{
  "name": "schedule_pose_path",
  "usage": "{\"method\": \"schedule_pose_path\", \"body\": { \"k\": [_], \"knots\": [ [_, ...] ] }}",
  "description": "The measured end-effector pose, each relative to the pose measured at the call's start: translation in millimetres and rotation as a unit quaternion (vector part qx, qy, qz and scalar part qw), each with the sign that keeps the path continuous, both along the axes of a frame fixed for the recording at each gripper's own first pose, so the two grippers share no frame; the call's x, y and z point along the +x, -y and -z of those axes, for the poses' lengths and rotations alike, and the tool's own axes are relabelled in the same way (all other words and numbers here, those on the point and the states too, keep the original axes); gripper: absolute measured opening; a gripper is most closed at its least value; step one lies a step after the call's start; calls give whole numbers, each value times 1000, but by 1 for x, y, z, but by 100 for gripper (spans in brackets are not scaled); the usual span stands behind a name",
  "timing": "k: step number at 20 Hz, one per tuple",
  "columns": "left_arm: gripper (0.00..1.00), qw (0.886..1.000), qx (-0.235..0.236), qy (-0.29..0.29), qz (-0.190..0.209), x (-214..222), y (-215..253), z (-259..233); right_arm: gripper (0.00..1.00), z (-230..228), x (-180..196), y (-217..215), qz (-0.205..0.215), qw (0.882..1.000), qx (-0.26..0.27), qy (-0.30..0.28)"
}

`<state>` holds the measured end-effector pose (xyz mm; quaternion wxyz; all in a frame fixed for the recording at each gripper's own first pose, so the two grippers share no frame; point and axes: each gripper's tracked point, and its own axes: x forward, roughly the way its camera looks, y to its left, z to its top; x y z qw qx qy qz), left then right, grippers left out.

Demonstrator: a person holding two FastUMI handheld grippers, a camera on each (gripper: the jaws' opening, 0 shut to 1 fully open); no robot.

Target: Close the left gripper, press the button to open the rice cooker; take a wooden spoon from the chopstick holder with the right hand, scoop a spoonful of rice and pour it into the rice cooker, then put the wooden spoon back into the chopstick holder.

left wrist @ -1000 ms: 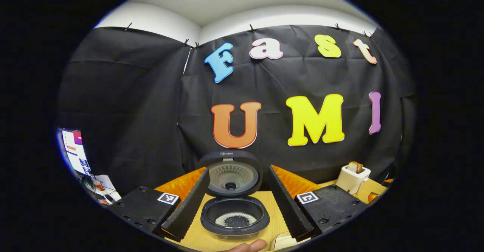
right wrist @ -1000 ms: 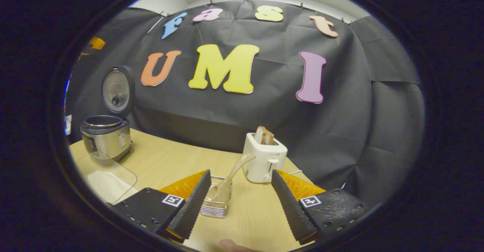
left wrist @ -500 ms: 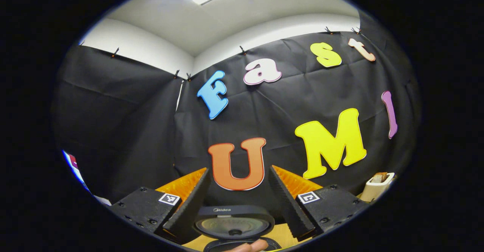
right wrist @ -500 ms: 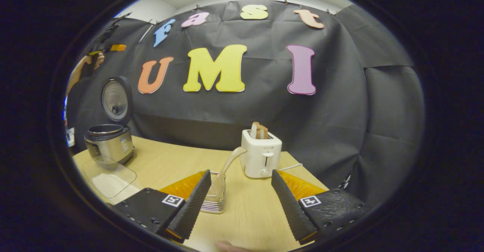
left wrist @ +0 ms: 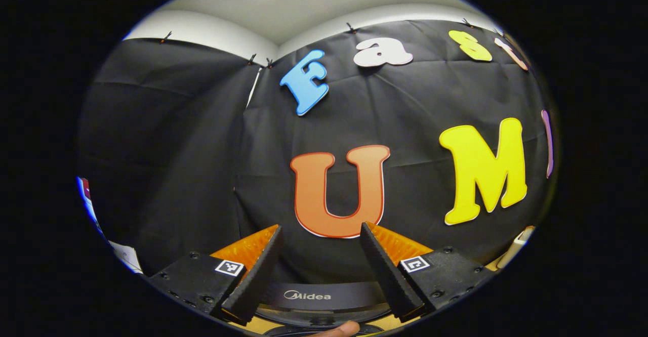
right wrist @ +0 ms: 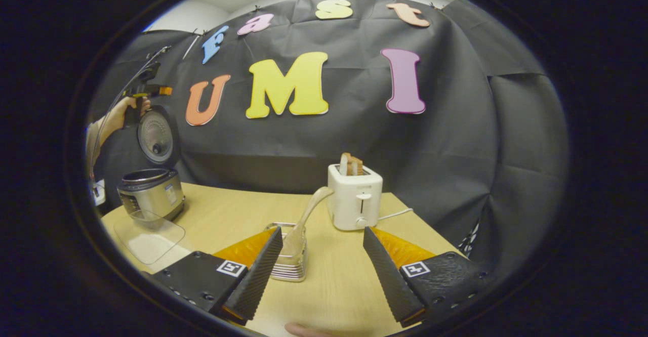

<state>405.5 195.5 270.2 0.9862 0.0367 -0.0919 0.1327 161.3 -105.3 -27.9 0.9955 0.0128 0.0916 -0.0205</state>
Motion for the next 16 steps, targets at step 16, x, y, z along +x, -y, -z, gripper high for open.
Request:
{"method": "schedule_pose_path", "body": {
  "k": [16],
  "knots": [
    [96, 996, -13, -88, 10, -64, 14, 64, 95, -15, -63, -21, -22, 999, 6, 26]
  ]
}}
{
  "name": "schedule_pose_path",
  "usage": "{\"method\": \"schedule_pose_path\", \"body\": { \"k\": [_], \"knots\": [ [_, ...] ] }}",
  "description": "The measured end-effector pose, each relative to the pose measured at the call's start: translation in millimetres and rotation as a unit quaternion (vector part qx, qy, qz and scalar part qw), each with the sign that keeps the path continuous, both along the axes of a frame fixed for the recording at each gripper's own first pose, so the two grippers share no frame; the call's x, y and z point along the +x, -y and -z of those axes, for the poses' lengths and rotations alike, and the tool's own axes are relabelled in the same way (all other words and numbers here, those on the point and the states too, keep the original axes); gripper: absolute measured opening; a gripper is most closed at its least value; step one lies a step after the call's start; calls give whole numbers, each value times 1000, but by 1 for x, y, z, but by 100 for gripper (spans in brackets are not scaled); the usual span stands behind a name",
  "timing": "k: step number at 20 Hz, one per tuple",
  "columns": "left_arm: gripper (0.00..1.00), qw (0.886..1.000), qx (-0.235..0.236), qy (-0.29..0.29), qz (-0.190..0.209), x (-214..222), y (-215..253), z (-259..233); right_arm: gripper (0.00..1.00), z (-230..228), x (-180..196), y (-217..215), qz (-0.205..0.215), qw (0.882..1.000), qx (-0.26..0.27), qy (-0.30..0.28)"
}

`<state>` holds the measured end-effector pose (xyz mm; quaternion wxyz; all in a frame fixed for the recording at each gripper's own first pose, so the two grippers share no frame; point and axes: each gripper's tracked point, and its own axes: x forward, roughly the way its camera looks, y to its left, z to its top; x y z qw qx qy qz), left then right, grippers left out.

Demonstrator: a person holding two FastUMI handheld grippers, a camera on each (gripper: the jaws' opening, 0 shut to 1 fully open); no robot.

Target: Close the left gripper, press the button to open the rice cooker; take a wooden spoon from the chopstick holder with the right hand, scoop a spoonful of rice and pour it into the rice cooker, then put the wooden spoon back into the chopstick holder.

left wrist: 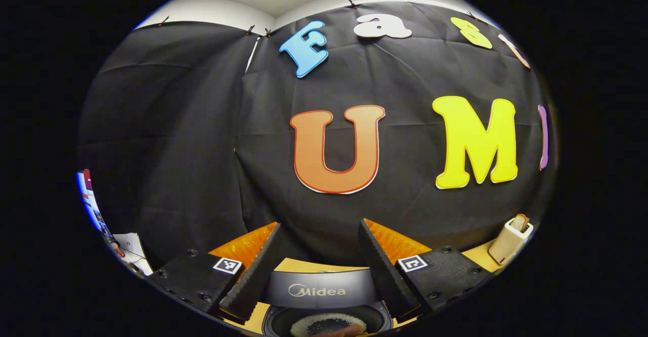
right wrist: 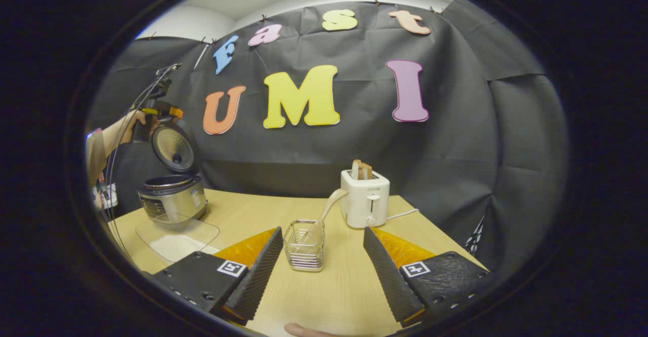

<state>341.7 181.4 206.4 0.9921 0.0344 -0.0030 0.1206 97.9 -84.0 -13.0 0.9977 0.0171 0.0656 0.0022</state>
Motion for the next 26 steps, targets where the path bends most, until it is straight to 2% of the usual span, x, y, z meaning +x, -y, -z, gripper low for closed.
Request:
{"method": "schedule_pose_path", "body": {
  "k": [3, 6, 8, 10, 13, 16, 18, 23, 26],
  "knots": [
    [96, 1000, 1, 8, 2, -22, 6, 15, 95, -1, -13, -9, -9, 1000, 14, 4],
    [95, 1000, 13, 12, 17, -42, 16, 35, 96, 5, -27, -12, 1, 1000, 12, 6],
    [95, 999, 11, -1, 34, -52, 23, 55, 95, 2, -37, -19, 3, 1000, 9, 10],
    [95, 999, 10, -9, 32, -59, 26, 77, 92, -8, -45, -25, 5, 1000, 5, 26],
    [95, 999, 20, -36, 29, -65, 34, 120, 94, -26, -61, -39, -7, 999, -5, 52],
    [95, 997, 21, -68, 36, -67, 45, 157, 93, -30, -68, -43, -6, 998, -20, 59],
    [92, 997, 15, -70, 37, -69, 44, 166, 93, -30, -69, -42, -6, 998, -20, 60],
    [92, 998, -7, -58, 37, -79, 43, 171, 95, -29, -67, -35, 2, 998, -9, 55],
    [92, 998, 5, -57, 41, -87, 43, 174, 96, -37, -68, -29, 12, 997, -15, 73]
  ]
}}
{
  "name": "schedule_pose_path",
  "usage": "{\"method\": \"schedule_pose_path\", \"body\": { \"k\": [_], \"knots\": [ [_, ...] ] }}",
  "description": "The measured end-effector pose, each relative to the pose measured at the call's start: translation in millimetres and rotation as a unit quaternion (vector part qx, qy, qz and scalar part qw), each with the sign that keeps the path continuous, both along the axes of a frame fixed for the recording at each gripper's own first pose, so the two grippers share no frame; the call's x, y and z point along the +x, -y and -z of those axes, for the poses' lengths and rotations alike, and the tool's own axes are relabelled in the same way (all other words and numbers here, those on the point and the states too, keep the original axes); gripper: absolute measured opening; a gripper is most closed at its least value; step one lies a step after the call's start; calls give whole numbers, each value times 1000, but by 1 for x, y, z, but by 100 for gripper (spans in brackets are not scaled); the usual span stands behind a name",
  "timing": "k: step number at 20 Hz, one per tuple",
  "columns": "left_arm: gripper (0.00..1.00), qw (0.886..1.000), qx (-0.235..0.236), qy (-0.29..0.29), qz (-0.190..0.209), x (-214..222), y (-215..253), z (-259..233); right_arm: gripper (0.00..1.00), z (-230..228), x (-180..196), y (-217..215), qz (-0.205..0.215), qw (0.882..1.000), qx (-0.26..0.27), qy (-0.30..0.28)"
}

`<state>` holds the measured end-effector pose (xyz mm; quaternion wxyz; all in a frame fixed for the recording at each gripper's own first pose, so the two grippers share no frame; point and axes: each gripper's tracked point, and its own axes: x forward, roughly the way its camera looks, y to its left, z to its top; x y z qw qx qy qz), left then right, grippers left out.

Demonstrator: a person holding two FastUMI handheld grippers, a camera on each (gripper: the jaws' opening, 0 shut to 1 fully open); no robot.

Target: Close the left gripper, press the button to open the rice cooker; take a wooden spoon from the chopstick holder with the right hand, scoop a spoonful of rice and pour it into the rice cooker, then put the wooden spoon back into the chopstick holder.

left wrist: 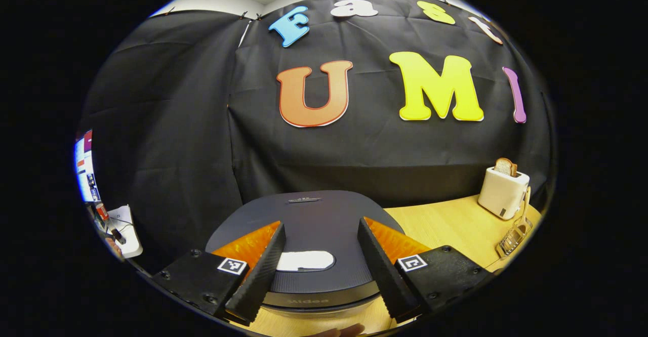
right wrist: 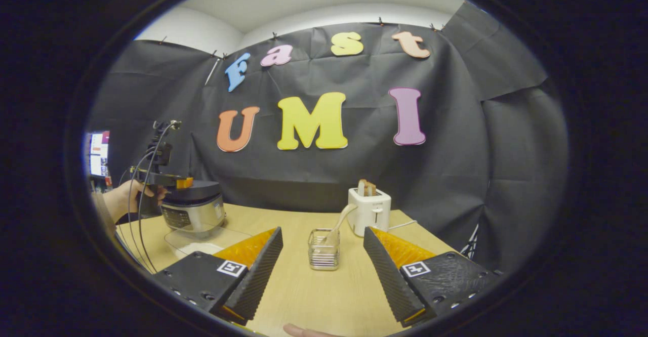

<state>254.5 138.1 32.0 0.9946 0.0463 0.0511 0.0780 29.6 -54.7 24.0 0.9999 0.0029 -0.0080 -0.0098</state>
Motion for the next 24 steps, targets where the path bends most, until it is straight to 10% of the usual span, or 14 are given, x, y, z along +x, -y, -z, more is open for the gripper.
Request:
{"method": "schedule_pose_path", "body": {
  "k": [24],
  "knots": [
    [89, 1000, -28, -7, -7, -52, 7, 19, 95, 3, -7, -31, -18, 999, -27, 8]
  ]
}}
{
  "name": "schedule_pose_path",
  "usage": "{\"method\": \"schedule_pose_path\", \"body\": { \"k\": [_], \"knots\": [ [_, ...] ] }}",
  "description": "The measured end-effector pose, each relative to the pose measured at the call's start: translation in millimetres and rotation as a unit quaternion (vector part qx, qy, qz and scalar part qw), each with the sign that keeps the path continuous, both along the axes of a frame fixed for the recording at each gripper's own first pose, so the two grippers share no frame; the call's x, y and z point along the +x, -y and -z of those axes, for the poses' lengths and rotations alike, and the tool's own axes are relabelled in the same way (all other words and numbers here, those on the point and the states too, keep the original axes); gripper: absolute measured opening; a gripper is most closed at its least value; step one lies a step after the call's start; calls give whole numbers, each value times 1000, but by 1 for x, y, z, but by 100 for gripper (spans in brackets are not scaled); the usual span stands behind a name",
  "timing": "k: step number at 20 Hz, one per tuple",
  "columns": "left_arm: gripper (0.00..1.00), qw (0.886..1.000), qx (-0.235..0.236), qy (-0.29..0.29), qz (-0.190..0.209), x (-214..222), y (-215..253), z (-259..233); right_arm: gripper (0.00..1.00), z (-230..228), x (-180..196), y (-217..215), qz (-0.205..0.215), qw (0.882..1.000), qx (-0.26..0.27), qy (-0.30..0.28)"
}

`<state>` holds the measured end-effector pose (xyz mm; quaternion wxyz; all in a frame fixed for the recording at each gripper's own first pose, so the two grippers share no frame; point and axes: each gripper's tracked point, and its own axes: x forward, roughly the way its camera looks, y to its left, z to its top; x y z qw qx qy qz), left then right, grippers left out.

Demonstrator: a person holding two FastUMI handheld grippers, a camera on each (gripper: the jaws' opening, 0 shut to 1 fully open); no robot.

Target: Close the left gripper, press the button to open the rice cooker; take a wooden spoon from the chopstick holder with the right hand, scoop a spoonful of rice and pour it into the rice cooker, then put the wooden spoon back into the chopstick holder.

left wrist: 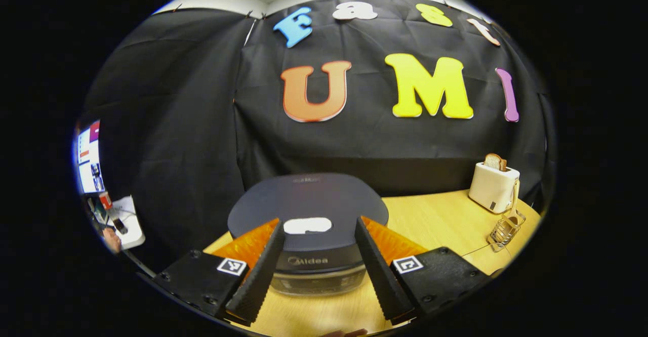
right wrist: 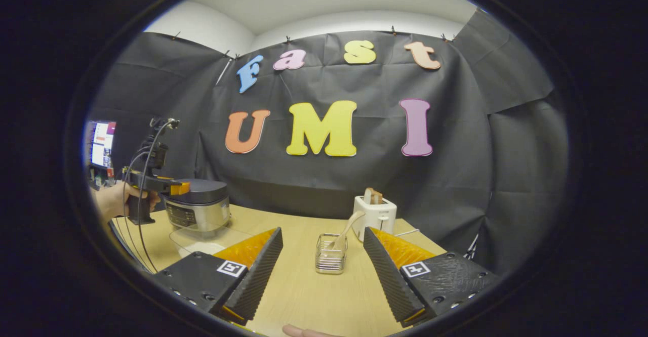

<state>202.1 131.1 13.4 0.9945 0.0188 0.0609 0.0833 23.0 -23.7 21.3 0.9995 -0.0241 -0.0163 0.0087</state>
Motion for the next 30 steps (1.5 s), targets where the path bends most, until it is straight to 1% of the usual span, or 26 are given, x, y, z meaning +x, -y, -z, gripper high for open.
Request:
{"method": "schedule_pose_path", "body": {
  "k": [1, 2, 5, 6, 7, 10, 11, 12, 13, 14, 18, 19, 20, 23, 24, 26, 28, 29, 30],
  "knots": [
    [89, 1000, 5, -1, -5, 0, 2, 3, 95, 0, 0, -1, 0, 1000, -1, 1],
    [89, 1000, 15, 11, -9, 0, 2, 0, 96, -2, -1, -2, 0, 1000, -2, 4],
    [87, 999, 35, 18, -19, -12, 6, -2, 96, -6, -4, -5, -1, 1000, -4, 11],
    [87, 999, 34, 12, -17, -18, 11, 2, 95, -6, -5, -5, -1, 1000, -4, 15],
    [87, 999, 36, 13, -14, -26, 17, 2, 96, -6, -5, -6, -1, 1000, -5, 16],
    [88, 998, 49, 38, -10, -52, 32, -6, 95, -2, -4, -12, -2, 1000, -6, 12],
    [84, 998, 53, 40, -10, -63, 36, -8, 96, -3, -4, -14, -1, 1000, -7, 13],
    [84, 997, 53, 47, -4, -74, 42, -9, 96, -3, -4, -14, 0, 1000, -9, 14],
    [88, 998, 50, 49, 2, -86, 49, -10, 96, -3, -5, -15, 1, 1000, -11, 15],
    [88, 997, 45, 57, 12, -98, 59, -13, 96, -3, -6, -16, 2, 1000, -12, 15],
    [89, 998, 13, 49, 41, -139, 83, -4, 95, -4, -13, -22, 5, 1000, -20, 17],
    [89, 998, 10, 42, 47, -148, 88, -1, 96, -4, -14, -24, 6, 1000, -22, 16],
    [89, 998, 13, 40, 56, -155, 93, 1, 95, -2, -15, -25, 8, 1000, -22, 12],
    [89, 996, 20, 28, 80, -171, 106, 8, 96, 13, -23, -33, 7, 1000, -18, -14],
    [89, 996, 27, 25, 83, -174, 110, 6, 96, 14, -26, -37, 3, 1000, -20, -18],
    [90, 996, 32, 42, 65, -177, 106, -5, 96, 12, -28, -39, 2, 1000, -23, -15],
    [94, 997, 26, 41, 53, -179, 106, -5, 95, 5, -30, -42, 3, 1000, -23, 0],
    [96, 997, 20, 42, 55, -180, 109, -5, 96, 5, -31, -44, 2, 1000, -24, 5],
    [97, 997, 14, 43, 59, -181, 110, -6, 96, 7, -30, -44, 2, 1000, -25, 6]
  ]
}}
